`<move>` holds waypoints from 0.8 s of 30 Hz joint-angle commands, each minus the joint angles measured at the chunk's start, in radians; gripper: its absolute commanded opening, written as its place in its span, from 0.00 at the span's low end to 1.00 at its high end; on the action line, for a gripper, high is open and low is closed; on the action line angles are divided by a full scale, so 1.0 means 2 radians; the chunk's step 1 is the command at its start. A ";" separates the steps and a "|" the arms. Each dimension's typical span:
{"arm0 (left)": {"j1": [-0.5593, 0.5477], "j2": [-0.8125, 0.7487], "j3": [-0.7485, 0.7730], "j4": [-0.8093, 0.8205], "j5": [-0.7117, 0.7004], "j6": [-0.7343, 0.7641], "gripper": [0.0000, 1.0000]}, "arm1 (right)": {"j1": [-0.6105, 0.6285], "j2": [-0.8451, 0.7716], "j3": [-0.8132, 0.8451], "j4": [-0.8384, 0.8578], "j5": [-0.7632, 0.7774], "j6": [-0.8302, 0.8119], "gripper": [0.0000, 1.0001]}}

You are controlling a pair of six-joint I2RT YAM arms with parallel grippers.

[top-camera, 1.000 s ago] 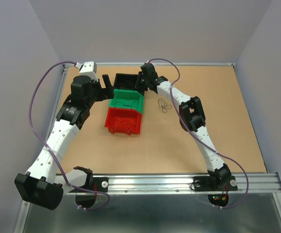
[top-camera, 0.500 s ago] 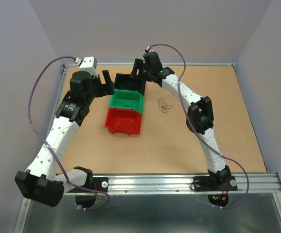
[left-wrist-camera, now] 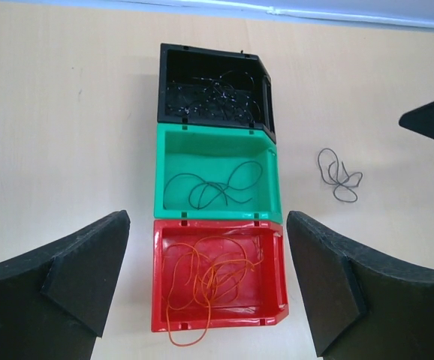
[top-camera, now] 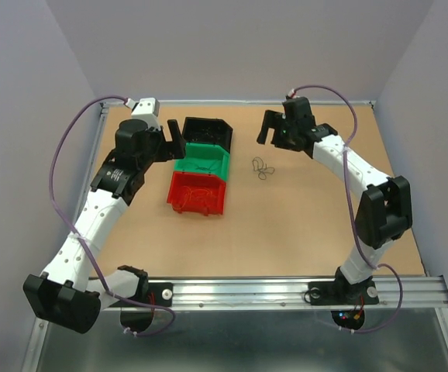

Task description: Untangle the cables

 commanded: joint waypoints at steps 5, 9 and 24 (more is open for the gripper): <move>-0.023 -0.011 0.007 0.001 0.007 -0.006 0.97 | -0.001 -0.015 -0.110 -0.027 0.008 -0.028 0.98; -0.030 0.001 0.033 -0.012 0.002 0.003 0.98 | -0.001 0.018 -0.096 -0.027 0.004 -0.046 0.97; -0.039 0.049 0.126 -0.036 -0.016 0.019 0.98 | 0.008 0.150 0.015 -0.048 0.064 -0.099 0.88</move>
